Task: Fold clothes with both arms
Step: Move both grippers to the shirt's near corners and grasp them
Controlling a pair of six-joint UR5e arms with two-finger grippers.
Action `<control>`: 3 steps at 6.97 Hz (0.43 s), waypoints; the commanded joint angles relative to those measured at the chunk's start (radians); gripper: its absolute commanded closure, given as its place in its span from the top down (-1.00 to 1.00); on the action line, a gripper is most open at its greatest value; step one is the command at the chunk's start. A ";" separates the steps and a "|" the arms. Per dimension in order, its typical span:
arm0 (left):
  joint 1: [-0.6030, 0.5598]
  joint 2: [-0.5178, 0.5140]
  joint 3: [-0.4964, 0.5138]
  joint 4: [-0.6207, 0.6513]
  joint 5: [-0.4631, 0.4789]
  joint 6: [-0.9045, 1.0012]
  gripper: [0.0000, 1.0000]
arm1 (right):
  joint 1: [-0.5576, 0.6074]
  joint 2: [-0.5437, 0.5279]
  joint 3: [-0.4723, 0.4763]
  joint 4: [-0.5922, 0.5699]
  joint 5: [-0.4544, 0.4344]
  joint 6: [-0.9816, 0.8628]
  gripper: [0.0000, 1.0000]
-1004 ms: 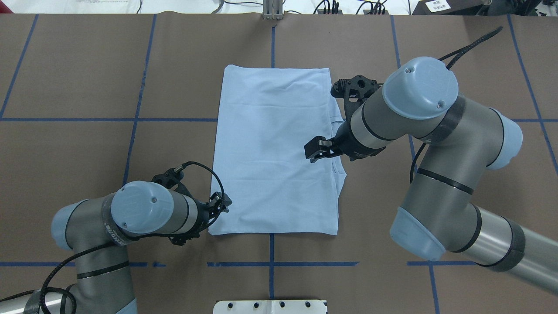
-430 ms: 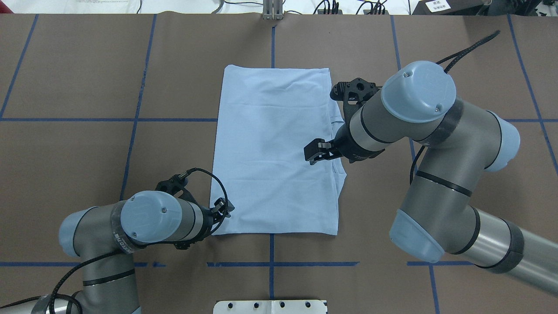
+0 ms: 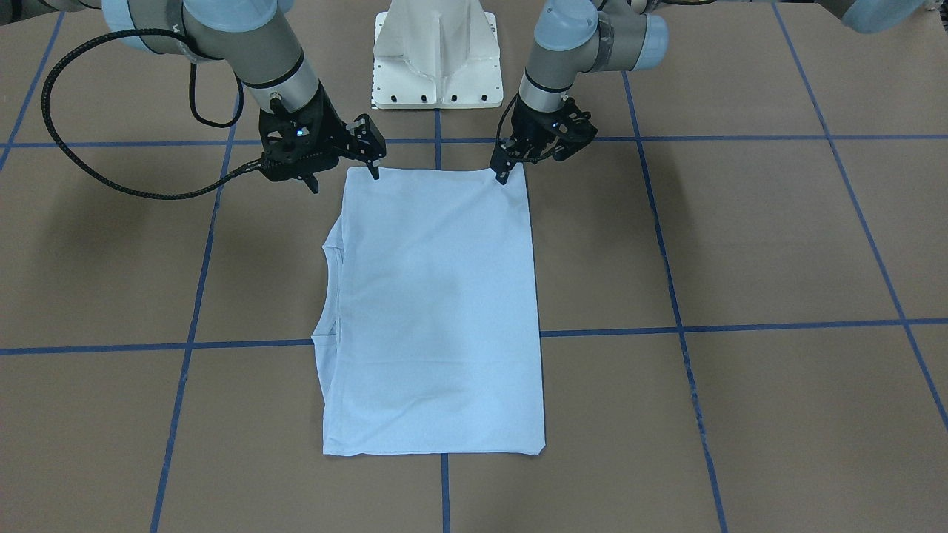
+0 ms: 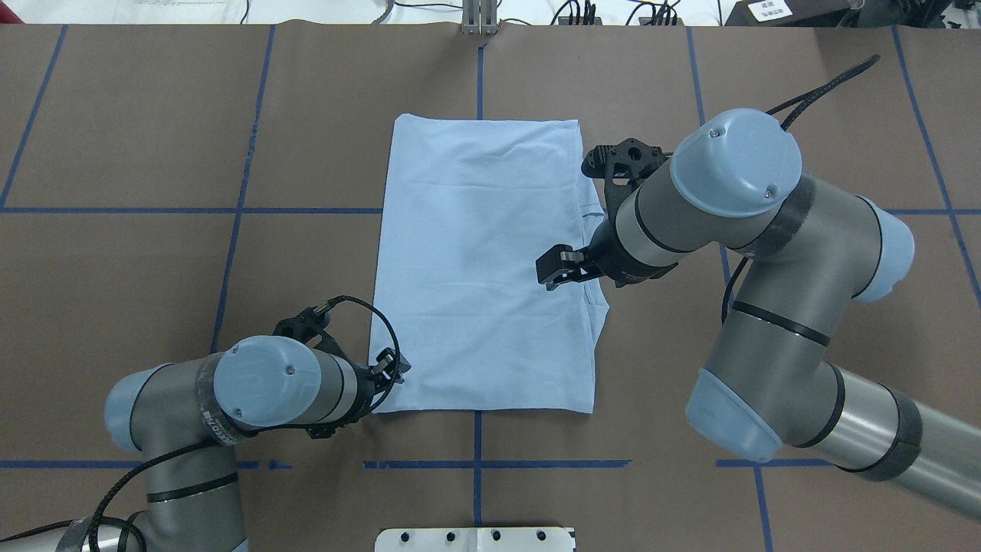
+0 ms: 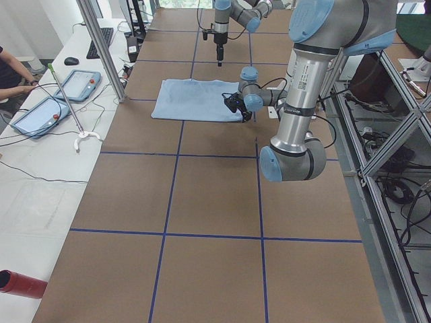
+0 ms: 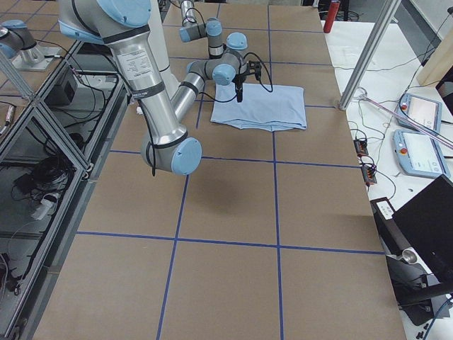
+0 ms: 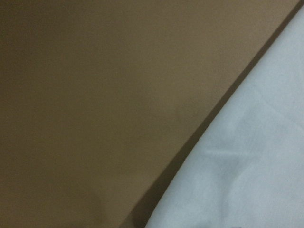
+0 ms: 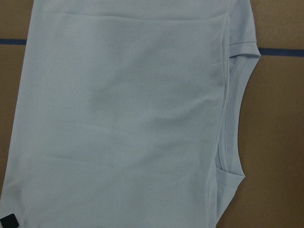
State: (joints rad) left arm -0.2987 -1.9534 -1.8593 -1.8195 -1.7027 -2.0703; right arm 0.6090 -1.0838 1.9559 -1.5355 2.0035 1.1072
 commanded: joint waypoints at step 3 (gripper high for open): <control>0.009 -0.001 0.008 0.000 0.000 -0.004 0.65 | 0.000 -0.007 0.000 0.000 0.000 0.000 1.00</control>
State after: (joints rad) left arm -0.2921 -1.9530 -1.8525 -1.8193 -1.7027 -2.0727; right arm 0.6090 -1.0889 1.9558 -1.5355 2.0034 1.1071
